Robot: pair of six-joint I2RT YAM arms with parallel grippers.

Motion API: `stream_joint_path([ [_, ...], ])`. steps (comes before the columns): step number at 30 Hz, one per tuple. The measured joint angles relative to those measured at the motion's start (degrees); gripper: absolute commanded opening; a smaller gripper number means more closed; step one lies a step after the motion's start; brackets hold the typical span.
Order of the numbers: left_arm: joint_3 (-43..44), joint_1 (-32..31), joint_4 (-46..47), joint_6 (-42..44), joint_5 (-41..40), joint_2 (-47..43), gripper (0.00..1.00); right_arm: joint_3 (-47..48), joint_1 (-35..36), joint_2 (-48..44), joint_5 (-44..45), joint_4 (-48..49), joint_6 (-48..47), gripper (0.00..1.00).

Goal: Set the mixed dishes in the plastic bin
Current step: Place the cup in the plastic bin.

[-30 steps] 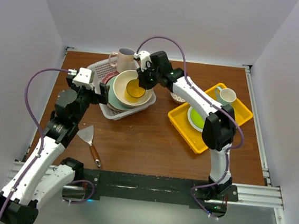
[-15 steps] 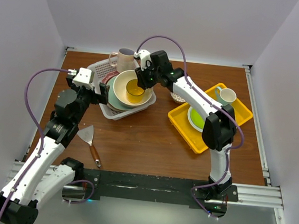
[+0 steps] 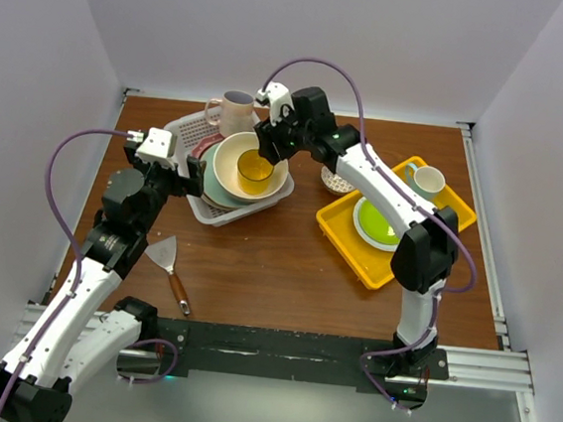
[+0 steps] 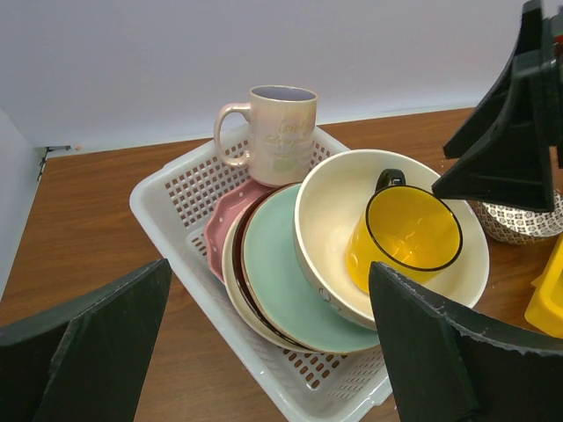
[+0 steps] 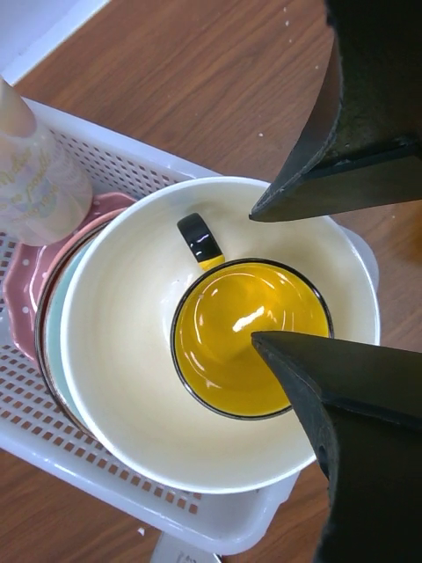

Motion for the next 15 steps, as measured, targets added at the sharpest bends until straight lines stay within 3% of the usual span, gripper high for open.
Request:
stream_joint_path([
  [15,0.0,0.0,0.0,0.0,0.0,0.0,1.00,-3.2,0.0,-7.1,-2.6,-2.8,-9.3,0.74],
])
